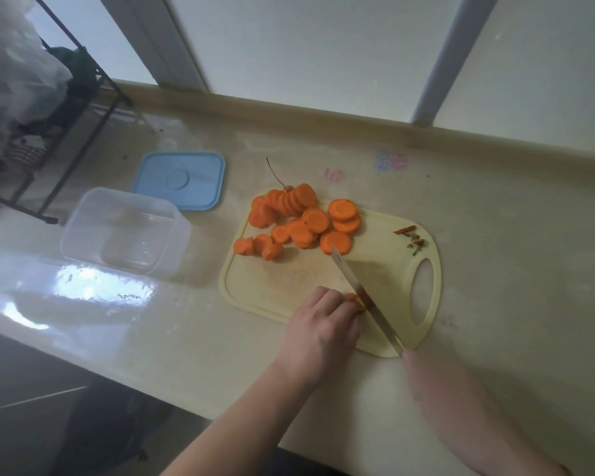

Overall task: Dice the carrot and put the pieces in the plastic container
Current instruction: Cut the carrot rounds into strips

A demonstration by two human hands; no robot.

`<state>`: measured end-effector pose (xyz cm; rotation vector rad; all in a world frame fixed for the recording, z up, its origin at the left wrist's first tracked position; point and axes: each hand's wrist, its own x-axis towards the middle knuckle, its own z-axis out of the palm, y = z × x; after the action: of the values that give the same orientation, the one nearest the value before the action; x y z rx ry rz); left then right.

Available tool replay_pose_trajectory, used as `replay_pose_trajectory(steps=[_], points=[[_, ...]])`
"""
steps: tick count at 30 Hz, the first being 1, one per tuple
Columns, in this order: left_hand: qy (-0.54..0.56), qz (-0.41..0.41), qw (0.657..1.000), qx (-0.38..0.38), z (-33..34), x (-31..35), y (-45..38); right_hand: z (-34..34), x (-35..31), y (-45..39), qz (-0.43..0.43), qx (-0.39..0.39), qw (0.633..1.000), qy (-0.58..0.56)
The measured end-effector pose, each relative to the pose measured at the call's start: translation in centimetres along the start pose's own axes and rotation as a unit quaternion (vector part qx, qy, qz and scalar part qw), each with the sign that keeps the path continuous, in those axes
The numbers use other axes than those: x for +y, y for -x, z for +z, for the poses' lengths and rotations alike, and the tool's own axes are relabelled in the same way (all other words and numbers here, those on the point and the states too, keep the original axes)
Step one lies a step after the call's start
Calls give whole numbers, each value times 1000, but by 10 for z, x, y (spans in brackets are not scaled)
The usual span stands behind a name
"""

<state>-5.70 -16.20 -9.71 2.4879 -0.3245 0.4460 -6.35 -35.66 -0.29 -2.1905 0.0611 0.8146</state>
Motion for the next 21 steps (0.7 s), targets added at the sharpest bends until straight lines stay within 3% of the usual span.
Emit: replay_pose_trajectory(steps=[12, 18, 21], points=[[21, 26, 999, -34, -3, -4, -1, -6, 21, -3, -40, 8, 993, 107], [23, 34, 998, -45, -4, -8, -1, -10, 17, -14, -40, 11, 995, 94], [15, 40, 998, -41, -3, -9, -1, -3, 9, -32, -82, -6, 991, 106]])
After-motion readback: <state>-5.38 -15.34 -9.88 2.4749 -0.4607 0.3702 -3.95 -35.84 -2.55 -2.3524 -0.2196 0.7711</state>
